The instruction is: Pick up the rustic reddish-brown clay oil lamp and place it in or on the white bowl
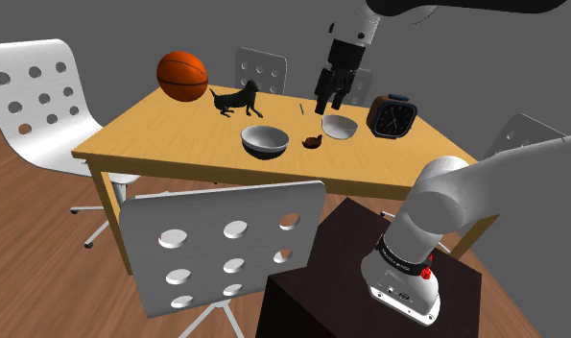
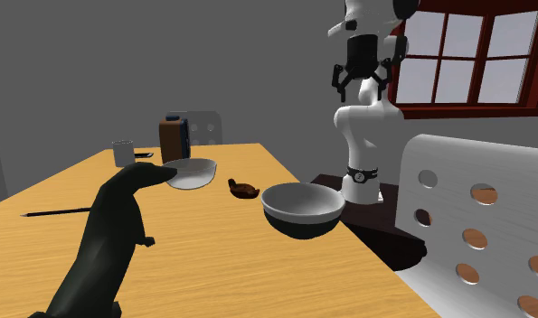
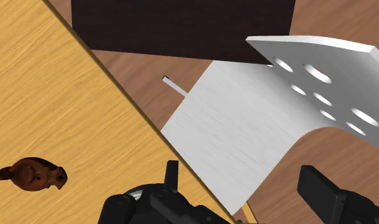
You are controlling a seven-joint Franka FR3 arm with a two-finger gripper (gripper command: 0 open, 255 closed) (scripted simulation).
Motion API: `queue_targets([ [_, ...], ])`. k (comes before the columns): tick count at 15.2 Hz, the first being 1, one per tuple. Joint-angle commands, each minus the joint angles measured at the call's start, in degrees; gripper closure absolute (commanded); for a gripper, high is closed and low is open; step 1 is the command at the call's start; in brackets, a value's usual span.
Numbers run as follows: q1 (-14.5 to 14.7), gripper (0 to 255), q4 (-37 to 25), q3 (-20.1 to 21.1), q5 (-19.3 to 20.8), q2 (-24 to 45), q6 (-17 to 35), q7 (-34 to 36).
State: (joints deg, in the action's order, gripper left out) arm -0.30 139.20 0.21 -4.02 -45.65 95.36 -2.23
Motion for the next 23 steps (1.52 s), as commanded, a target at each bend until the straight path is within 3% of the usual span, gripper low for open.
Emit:
queue_targets([
  [1,0.0,0,0.0,0.0,0.0,0.0,0.0,0.0],
  [7,-0.82,0,4.03,-7.26,5.56,3.46,6.56,-12.75],
  [14,-1.36,0,4.48,-15.8,10.79,12.46,15.62,-27.33],
  [19,-0.83,0,1.96,-21.7,12.32,21.68,22.3,-37.89],
  [23,0.1,0,-1.66,-26.03,11.34,30.38,27.25,-46.87],
])
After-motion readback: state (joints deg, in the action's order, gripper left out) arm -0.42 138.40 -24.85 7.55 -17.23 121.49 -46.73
